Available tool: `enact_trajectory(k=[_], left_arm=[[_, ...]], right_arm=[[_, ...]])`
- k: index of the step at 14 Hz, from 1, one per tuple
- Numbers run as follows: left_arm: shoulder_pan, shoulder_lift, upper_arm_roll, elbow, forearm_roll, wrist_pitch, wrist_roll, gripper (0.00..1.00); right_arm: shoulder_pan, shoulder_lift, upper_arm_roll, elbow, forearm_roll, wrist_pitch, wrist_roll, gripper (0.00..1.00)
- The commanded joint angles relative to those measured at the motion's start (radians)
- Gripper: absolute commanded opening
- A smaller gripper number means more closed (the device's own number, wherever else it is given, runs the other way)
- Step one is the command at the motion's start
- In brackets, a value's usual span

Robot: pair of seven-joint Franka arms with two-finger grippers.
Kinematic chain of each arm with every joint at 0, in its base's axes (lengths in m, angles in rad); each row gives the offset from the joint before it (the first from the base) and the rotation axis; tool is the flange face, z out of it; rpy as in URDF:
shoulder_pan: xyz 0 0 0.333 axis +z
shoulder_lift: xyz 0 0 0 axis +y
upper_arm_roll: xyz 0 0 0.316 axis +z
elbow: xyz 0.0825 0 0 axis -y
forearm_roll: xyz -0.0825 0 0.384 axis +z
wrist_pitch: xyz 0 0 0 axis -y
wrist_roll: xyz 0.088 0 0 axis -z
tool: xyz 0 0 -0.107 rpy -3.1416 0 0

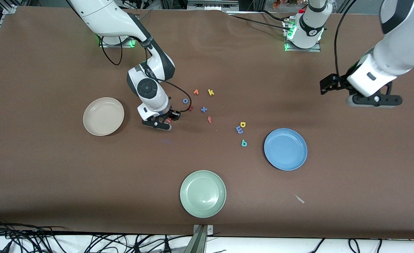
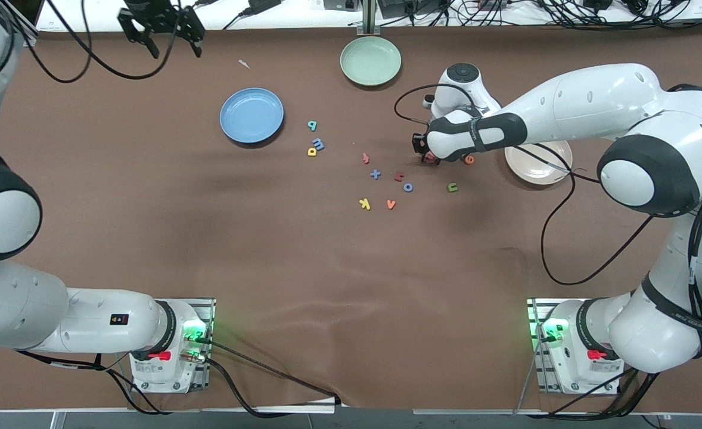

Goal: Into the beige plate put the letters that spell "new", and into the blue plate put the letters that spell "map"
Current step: 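Grasp the pink w with the right gripper while the left gripper advances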

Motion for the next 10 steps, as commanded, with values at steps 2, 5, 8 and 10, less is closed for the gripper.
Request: enact_trajectory(k=[2,5,8,10], left_arm=[[-0.028,0.140,0.002,0.097,0.023,-0.014,-0.010,1.00],[-0.040,0.254,0.002,0.111,0.015,0.076,-0.010,1.00],[-0.100,0.334,0.000,0.116,0.012,0.190,-0.016,1.00],[-0.119,0.372,-0.001,0.116,0.010,0.239,-0.036,1.00]], right_arm=[[-0.003,0.017,0.000,0.029,0.011,0.002,-0.004,0.24],[-0.010,0.014,0.000,0.070,0.011,-0.057,-0.005,0.12],[-0.015,-0.003,-0.016,0.184,0.005,-0.296,-0.083,0.12],[-0.016,-0.039,-0.061,0.199,0.009,-0.429,-0.184,0.12]])
